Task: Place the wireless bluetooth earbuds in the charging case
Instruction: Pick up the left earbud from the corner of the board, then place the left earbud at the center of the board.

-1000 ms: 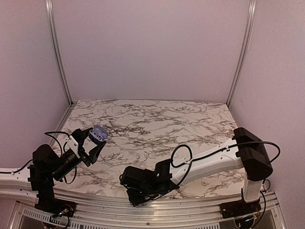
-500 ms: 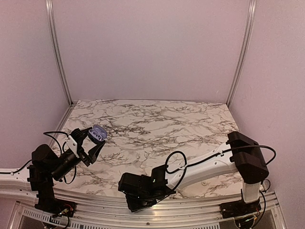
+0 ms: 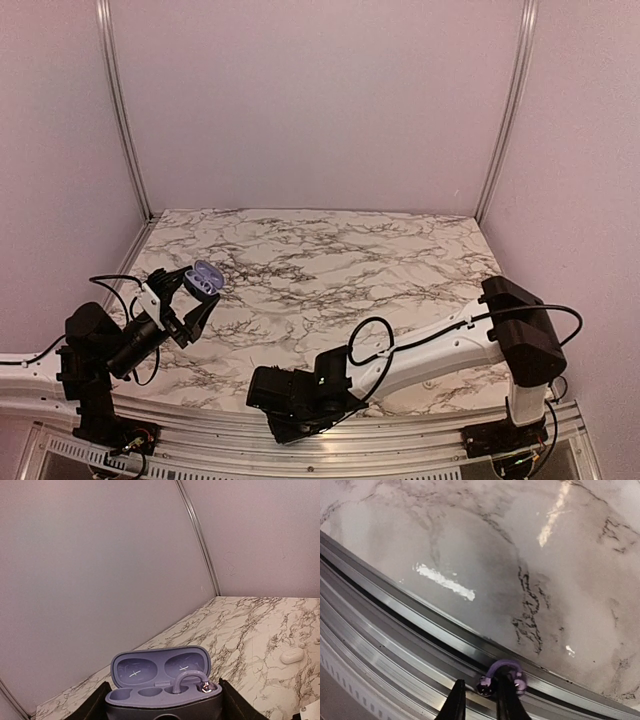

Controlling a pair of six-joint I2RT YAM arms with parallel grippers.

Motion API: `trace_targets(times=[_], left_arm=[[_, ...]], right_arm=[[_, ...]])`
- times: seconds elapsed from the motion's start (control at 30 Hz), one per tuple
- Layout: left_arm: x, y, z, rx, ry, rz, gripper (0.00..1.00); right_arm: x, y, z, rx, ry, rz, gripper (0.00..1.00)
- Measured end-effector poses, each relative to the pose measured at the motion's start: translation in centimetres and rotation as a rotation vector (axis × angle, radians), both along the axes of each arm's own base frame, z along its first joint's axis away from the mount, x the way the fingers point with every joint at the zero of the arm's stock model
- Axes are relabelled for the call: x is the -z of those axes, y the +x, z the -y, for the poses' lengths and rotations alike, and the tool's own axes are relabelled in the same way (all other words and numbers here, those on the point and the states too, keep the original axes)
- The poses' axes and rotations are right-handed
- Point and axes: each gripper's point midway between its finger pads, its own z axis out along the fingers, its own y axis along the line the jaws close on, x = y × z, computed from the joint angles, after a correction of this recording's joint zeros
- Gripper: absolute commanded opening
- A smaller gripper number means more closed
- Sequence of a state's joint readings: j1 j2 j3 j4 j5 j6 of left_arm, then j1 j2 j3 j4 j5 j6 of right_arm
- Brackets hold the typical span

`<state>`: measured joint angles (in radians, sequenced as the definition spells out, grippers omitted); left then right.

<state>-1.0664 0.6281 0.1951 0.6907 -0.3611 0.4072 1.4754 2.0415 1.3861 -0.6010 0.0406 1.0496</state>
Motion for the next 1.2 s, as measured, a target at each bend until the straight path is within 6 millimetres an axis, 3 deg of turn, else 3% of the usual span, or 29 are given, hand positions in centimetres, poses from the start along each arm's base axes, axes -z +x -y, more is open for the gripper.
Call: trace_targets(times=[0.1,0.17,0.57,0.73,0.97,1.1,1.2], left_arm=[[-0.1,0.0,0.0,0.001,-0.004,0.002,0.23],[-0.1,0.0,-0.1,0.001,-0.004,0.003,0.23],[-0.2,-0.1,0.0,0.007,-0.007,0.005,0.23],[-0.2,-0.3,0.2,0.021,-0.004,0.006,0.23],[-0.1,-0.4,0.3,0.031,0.000,0.005,0.23],[-0.1,-0.5,0.4,0.037,0.001,0.005,0.23],[0.0,-0.5,0.4,0.038,0.004,0.004,0.23]], right_arm=[[0.0,0.7,0.4,0.012,-0.017,0.032,0.02],[1.3,1.4,2.1,0.032,-0.080,0.050,0.01],[0.9,1.5,2.3,0.006,-0.081,0.060,0.00],[-1.9,1.9,3.0,-0.019,-0.031,0.072,0.00],[-8.0,4.9,2.3,-0.002,0.125,0.123,0.00],[-9.0,6.8,2.0,0.000,0.165,0.152,0.00],[-9.2,9.2,1.6,0.005,0.196,0.179,0.11]])
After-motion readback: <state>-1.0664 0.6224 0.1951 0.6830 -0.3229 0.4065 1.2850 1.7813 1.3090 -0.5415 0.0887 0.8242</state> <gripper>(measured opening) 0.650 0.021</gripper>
